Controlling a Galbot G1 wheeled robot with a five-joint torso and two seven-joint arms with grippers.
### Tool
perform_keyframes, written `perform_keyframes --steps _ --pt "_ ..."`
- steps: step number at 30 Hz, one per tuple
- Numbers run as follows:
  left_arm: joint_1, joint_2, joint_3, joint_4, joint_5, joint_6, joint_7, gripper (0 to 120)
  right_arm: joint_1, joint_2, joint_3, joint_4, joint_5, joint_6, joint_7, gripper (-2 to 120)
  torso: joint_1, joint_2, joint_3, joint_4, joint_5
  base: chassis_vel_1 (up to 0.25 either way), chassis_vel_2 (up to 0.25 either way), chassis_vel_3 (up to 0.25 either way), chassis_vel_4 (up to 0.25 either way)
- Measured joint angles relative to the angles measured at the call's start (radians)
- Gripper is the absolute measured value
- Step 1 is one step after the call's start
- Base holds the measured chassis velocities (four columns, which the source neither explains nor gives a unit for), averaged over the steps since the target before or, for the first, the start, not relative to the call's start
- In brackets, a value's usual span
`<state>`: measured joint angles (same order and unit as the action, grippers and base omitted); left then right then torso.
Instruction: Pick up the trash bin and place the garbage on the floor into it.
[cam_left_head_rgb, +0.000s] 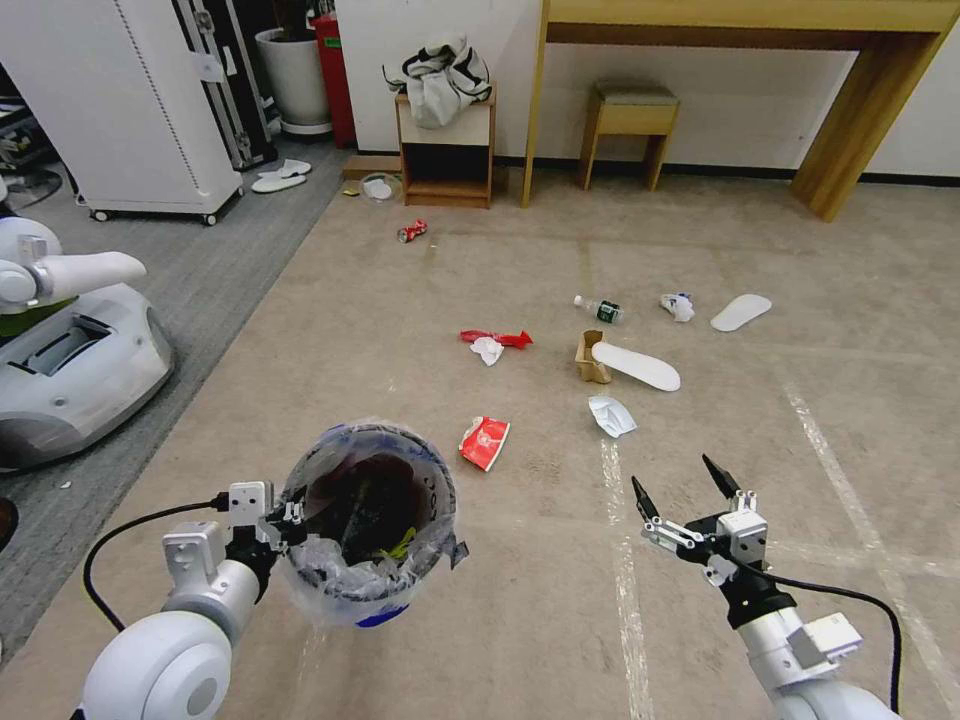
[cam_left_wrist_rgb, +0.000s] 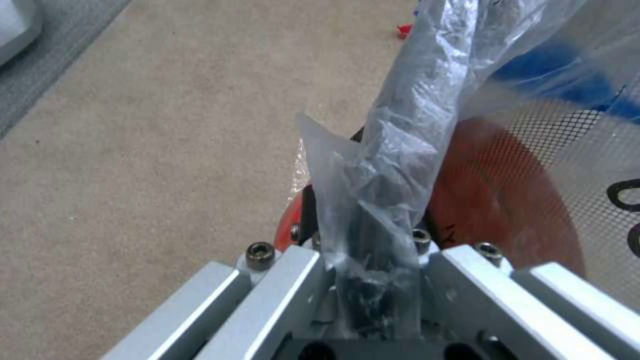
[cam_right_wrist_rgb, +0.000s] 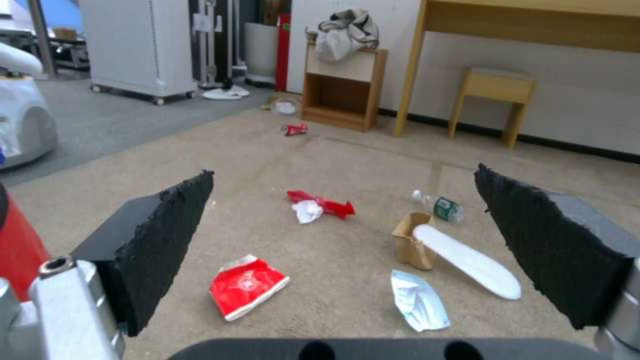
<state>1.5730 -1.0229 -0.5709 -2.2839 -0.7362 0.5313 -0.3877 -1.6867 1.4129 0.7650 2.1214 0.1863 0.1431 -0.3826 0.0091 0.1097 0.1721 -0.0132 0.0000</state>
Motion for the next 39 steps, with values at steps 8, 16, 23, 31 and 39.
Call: perform_keyframes --steps 8,16,23,31,39 --pt "0.000 0.000 -0.001 0.000 0.001 -0.003 0.002 1 0.005 0.002 0.006 -0.008 0.010 0.006 -0.009 100 0.000 0.000 0.000 0.0000 0.0000 -0.005 0.013 0.010 -0.003" --pt "-0.002 0.000 -0.001 0.000 0.002 -0.004 0.002 1 0.005 0.003 0.006 -0.009 0.010 0.007 -0.012 100 0.000 0.000 0.000 0.0000 -0.0001 -0.135 0.149 0.133 -0.144" --pt "-0.006 0.001 -0.006 0.007 0.011 -0.005 0.003 1 0.003 0.004 0.001 -0.009 0.011 0.012 -0.011 100 0.000 0.000 0.000 0.0001 -0.0001 -0.237 0.239 0.235 -0.246" --pt "-0.010 0.008 -0.016 0.018 0.019 -0.007 0.005 1 0.005 0.004 -0.001 -0.009 0.008 0.012 -0.007 100 0.000 0.000 0.000 0.0004 0.0005 -0.310 0.303 0.321 -0.304" --pt "-0.018 0.011 -0.015 0.021 0.021 -0.009 0.005 1 0.006 0.003 -0.002 -0.012 0.012 0.025 0.000 100 0.001 0.000 0.000 0.0000 -0.0002 -0.252 0.239 0.241 -0.234"
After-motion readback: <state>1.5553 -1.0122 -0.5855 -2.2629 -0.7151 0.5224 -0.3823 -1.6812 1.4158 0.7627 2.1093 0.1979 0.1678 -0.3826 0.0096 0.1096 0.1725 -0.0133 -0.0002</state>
